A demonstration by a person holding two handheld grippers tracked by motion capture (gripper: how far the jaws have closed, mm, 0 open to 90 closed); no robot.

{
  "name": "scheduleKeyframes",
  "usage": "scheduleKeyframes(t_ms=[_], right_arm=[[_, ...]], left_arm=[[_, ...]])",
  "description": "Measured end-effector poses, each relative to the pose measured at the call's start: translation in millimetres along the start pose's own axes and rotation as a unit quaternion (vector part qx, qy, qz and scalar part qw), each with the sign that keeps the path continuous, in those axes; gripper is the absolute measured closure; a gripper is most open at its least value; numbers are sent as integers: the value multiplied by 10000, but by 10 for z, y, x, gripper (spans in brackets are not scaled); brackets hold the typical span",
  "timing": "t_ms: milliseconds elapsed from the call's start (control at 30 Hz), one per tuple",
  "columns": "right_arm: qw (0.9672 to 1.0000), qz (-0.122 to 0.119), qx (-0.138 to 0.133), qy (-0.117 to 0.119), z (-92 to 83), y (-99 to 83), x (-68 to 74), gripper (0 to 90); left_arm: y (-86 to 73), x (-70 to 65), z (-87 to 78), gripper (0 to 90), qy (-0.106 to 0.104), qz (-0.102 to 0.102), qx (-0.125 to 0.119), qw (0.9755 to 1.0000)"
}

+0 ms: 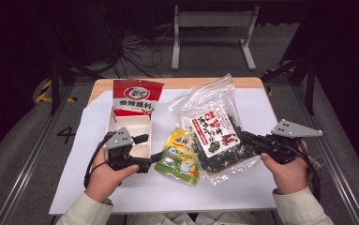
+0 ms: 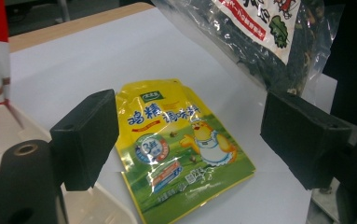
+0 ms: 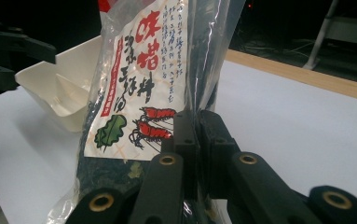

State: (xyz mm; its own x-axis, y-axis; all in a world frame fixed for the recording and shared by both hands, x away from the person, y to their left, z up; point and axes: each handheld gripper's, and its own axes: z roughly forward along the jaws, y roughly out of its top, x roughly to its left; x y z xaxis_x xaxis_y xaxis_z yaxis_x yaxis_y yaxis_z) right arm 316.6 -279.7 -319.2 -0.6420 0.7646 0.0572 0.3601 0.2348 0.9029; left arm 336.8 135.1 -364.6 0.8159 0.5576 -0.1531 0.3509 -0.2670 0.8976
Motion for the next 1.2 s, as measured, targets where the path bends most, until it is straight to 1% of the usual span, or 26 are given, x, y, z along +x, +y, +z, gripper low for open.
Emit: scheduleKeyframes(t_ms=[100,133,200,267,333,367,433,500,600,667,700,733,767,800,833,867,900,967,1000,1067,1133,1200], right_arm=[[9999,-77,-65,38,14,8,54,854],[9999,-96,-80,44,18,10,68,854],[9999,-100,-112,63,29,11,94,854],[9998,-77,-103,124,44,9,120,854],[9998,-92,-114,155,59,7,142,854],[9998,-92,-114,155,59,7,142,854],[9997,-112,-115,178,77,6,172,854],[9997,-117,-134,183,90,3,189,854],[9996,-132,-125,200,103,2,211,854],[9996,-169,-118,217,116,3,235,854],[9995,-174,-121,234,120,2,242,855],[9994,-189,-140,234,125,1,255,855],[9994,-198,-127,254,129,1,261,855],[9994,-200,-126,253,131,0,268,855],[9993,-206,-142,267,136,-2,273,854],[9993,-211,-113,275,143,-3,280,855],[9993,-218,-120,282,148,-7,287,854],[9992,-225,-117,312,163,-12,300,854],[9991,-225,-123,329,172,-16,307,854],[9990,-238,-125,349,196,-25,322,853],[9989,-241,-114,384,210,-34,325,852],[9987,-221,-129,438,222,-47,318,850]], left_arm=[[-6,-24,87,193,-85,-55,8,9999],[-9,-31,110,192,-130,-70,48,9999],[-26,-46,169,192,-203,-151,33,9997],[-35,-43,199,204,-228,-170,57,9996],[-53,-58,247,208,-326,-254,120,9991],[-53,-58,247,216,-326,-254,120,9991],[-76,-93,327,227,-449,-214,192,9986],[-79,-108,350,226,-474,-217,229,9984],[-92,-154,436,226,-603,-269,298,9974],[-104,-175,492,223,-712,-297,379,9963],[-115,-187,531,223,-800,-367,405,9953],[-122,-196,558,222,-839,-427,428,9946],[-127,-198,583,221,-850,-433,421,9945],[-128,-199,600,220,-842,-390,434,9947],[-126,-205,609,222,-790,-326,415,9955],[-121,-208,608,236,-802,-306,391,9955],[-113,-213,605,246,-825,-315,331,9955],[-102,-220,602,277,-847,-274,294,9956],[-97,-227,600,286,-852,-294,271,9956],[-84,-229,589,318,-816,-284,252,9959],[-77,-214,564,363,-789,-290,194,9963],[-64,-185,515,441,-775,-354,13,9964]])
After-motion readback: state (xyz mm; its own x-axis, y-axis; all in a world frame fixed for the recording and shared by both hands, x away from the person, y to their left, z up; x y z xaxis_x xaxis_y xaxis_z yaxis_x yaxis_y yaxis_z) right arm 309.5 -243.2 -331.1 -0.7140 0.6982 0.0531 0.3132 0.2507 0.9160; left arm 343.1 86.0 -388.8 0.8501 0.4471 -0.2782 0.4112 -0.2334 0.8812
